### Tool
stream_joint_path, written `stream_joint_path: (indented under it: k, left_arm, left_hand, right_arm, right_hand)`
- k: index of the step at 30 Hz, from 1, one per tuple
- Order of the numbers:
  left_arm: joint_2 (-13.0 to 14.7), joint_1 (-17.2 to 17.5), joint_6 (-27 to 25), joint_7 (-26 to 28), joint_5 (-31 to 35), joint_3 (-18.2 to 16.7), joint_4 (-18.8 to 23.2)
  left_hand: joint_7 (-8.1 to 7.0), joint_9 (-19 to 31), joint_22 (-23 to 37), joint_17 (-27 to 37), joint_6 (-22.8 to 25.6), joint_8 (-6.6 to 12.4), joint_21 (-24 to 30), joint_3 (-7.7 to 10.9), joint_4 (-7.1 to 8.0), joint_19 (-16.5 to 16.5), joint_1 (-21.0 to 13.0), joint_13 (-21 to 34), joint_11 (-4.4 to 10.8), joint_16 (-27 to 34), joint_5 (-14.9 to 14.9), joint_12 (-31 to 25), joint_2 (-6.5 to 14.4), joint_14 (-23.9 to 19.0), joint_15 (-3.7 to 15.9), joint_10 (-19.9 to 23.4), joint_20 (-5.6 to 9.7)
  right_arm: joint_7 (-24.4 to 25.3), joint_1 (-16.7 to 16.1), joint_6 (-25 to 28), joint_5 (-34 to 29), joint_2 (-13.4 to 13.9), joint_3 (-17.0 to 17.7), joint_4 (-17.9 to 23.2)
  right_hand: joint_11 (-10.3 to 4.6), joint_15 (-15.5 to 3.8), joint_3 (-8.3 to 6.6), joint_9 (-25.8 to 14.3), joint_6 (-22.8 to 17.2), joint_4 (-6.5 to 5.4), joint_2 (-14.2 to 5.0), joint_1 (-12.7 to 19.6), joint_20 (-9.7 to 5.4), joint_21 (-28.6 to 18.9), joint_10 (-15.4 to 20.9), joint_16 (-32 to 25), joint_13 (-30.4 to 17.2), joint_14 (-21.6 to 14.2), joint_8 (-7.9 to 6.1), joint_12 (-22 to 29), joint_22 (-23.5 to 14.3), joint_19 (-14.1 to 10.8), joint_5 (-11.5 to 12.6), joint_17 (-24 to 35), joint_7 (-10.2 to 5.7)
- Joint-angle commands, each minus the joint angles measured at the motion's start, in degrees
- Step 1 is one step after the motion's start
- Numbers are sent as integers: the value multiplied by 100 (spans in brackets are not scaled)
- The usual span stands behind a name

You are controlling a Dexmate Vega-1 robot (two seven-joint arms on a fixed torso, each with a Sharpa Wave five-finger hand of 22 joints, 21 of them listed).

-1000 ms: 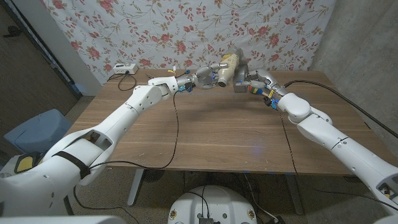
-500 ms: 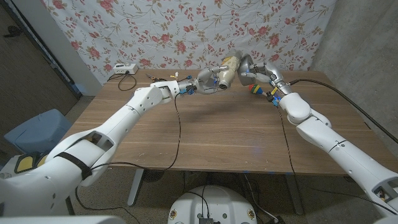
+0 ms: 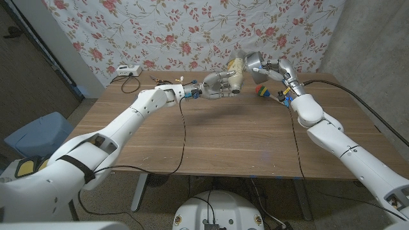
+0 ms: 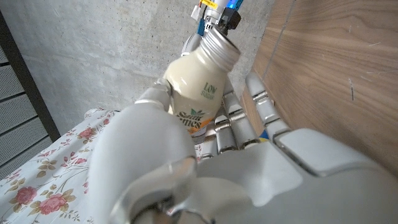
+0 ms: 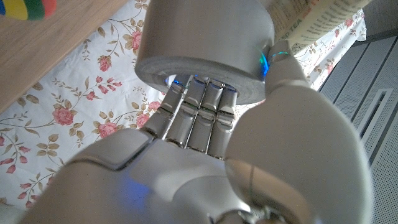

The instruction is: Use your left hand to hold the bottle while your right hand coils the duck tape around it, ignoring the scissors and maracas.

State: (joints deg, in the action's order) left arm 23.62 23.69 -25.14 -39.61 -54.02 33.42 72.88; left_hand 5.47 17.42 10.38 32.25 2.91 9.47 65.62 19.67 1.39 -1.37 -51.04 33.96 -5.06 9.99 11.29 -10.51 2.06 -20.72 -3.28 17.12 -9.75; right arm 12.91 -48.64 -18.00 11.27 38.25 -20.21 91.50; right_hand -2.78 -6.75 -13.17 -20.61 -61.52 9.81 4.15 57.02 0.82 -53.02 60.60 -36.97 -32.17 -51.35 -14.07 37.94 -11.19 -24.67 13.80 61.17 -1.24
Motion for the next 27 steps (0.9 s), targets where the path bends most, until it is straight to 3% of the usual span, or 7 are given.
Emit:
stream_joint_path:
  k: [1,5,6,8,14,18,27]
  left_arm:
    - [178,153,438,143,322,23,360]
    - [234,241,583,270,390,3,511]
    - [263,278,593,368,415,-6,599]
    - [325,318,653,497,510,7,731]
    - [612,550,821,1247,921,2,1360]
    - [895,827,1025,2204,1537,-9,2005]
    - [1324,1071,1047,3248,2409,21,2670]
  left_hand:
    - [20,-490,-14,-601,-1045,49,-565,-447,81,-860,575,-364,-306,-14,119,40,-518,1487,-399,-1364,-99]
    - [19,-671,-13,-1092,-1988,28,-1102,-799,179,-1506,879,-721,-546,14,297,37,-660,2464,-669,-2361,-141]
    - [18,-686,-6,-1280,-2296,52,-1343,-913,228,-1822,967,-867,-653,-1,387,41,-646,2899,-771,-2845,-181]
    - [-11,-688,3,-1493,-2650,69,-1630,-1051,282,-2163,1043,-1049,-728,23,505,20,-621,3379,-821,-3328,-213]
    - [-8,-689,71,-1938,-3836,74,-2509,-1498,463,-3410,1238,-1547,-746,64,851,-14,-501,4636,-881,-4601,-232]
    - [-28,-688,86,-1993,-4009,80,-2694,-1637,506,-3641,1303,-1651,-746,58,924,-19,-499,4968,-875,-4898,-230]
    - [-38,-687,92,-2006,-4004,103,-2754,-1686,521,-3697,1324,-1684,-746,65,949,-38,-496,5064,-879,-4956,-234]
  right_arm:
    - [11,-114,-131,95,-9,153,-7]
    - [14,-164,-159,129,1,198,5]
    - [12,-174,-168,129,9,208,8]
    - [9,-197,-188,166,6,235,11]
    - [58,-250,-211,165,16,304,44]
    - [89,-261,-206,129,31,334,77]
    - [92,-241,-75,81,56,337,154]
  right_hand:
    - [-140,-464,-304,-13,-38,-220,-1266,1232,-31,-54,139,16,-20,-66,-21,-4,8,2,41,30,-25]
    - [-138,-460,-314,-15,-42,-218,-1264,1225,-34,-65,148,20,-22,-72,-22,-3,11,12,45,43,-26]
    - [-139,-468,-319,-18,-45,-213,-1264,1229,-33,-69,144,21,-26,-75,-25,-2,11,8,47,46,-24]
    - [-137,-466,-324,-15,-52,-213,-1262,1225,-34,-77,147,25,-25,-76,-25,-3,12,7,49,50,-19]
    - [-141,-457,-336,-16,-57,-212,-1263,1215,-39,-92,149,34,-27,-70,-25,-6,15,15,53,70,-25]
    - [-141,-457,-346,-13,-60,-207,-1260,1213,-38,-102,175,38,-18,-77,-22,-4,17,20,55,79,-20]
    - [-137,-459,-364,-21,-64,-203,-1252,1198,-41,-130,164,49,-31,-86,-25,-8,21,25,59,101,-16]
